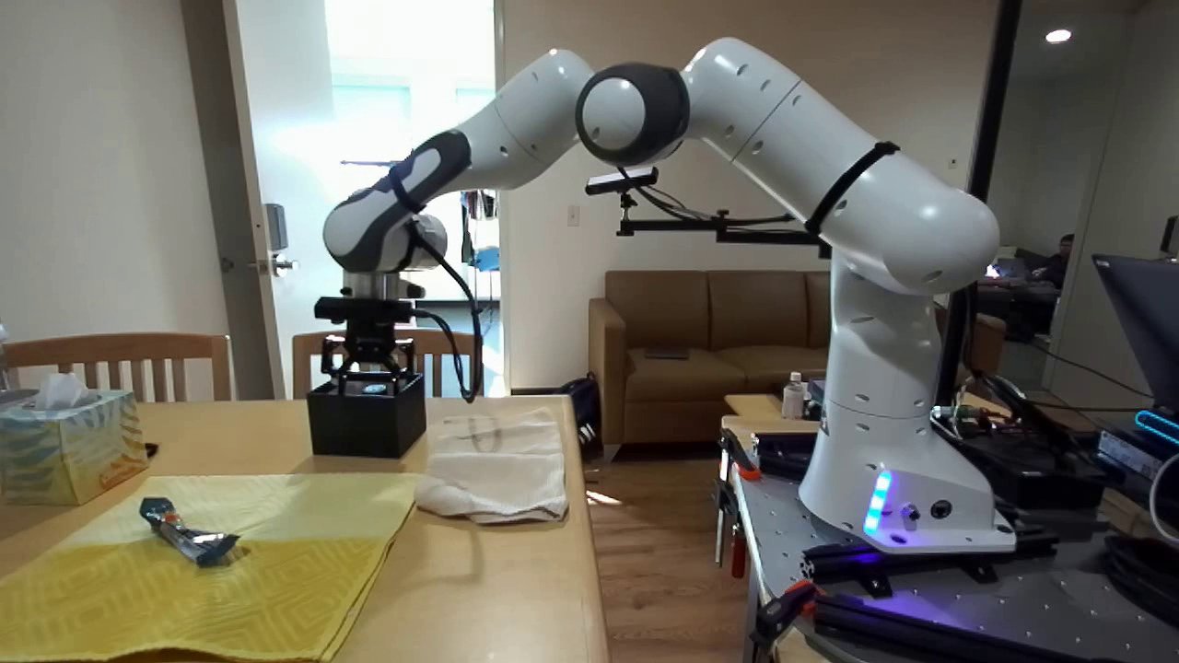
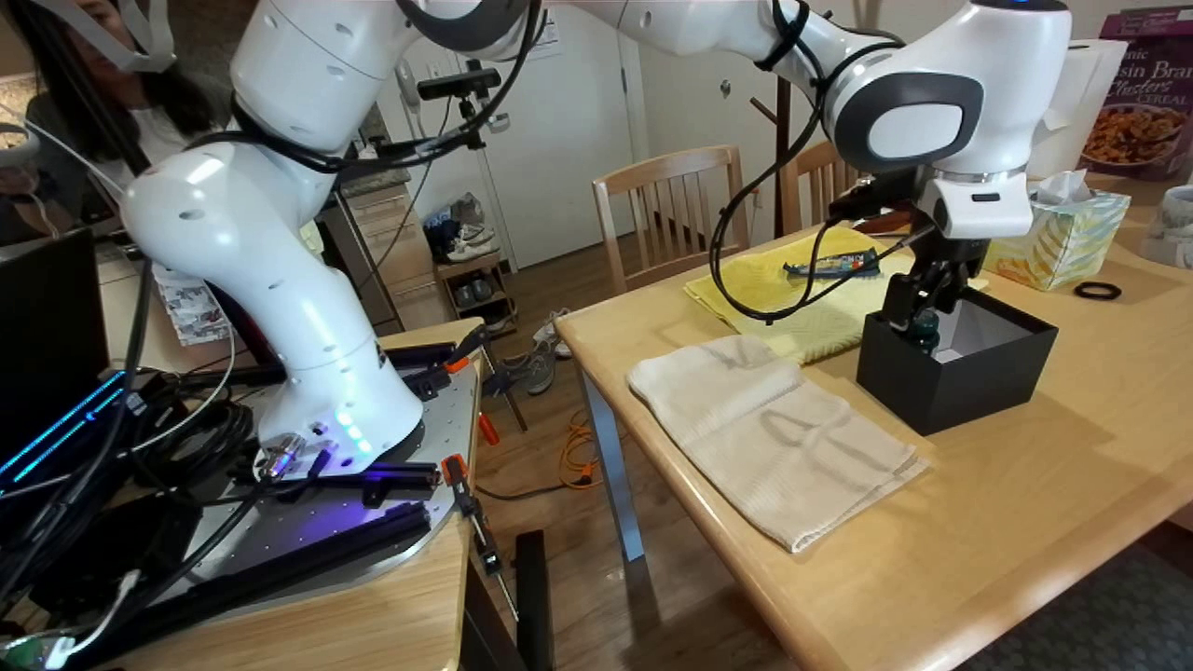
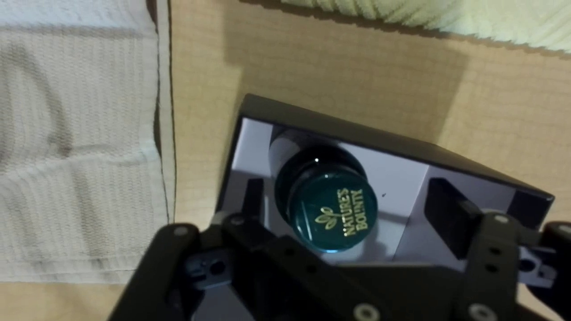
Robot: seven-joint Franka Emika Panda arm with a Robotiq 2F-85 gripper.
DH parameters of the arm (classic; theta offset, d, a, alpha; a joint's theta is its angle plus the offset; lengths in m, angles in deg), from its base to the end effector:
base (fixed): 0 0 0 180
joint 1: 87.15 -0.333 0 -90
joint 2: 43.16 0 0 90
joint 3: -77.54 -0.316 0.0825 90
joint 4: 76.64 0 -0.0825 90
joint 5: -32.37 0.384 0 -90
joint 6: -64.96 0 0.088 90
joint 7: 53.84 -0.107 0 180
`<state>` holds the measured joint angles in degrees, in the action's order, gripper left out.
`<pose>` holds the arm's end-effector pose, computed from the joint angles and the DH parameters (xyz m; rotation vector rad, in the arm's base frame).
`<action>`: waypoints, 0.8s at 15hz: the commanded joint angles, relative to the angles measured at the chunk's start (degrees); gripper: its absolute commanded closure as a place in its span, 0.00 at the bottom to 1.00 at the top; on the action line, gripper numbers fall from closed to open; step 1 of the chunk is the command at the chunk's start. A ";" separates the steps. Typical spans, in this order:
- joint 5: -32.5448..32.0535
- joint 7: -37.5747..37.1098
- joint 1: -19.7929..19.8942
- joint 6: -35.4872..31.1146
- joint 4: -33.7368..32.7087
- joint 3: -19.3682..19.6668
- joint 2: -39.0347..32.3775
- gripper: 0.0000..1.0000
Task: Pick up the bottle from the black box and put it on the table.
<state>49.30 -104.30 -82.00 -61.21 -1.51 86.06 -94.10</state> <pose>0.7327 -0.1410 0.2068 -2.4593 1.7510 0.0397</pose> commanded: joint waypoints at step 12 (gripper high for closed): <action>0.02 -2.12 0.17 -0.91 2.61 0.00 2.50 0.71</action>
<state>49.96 -105.22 -81.93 -61.26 -0.82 86.08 -93.94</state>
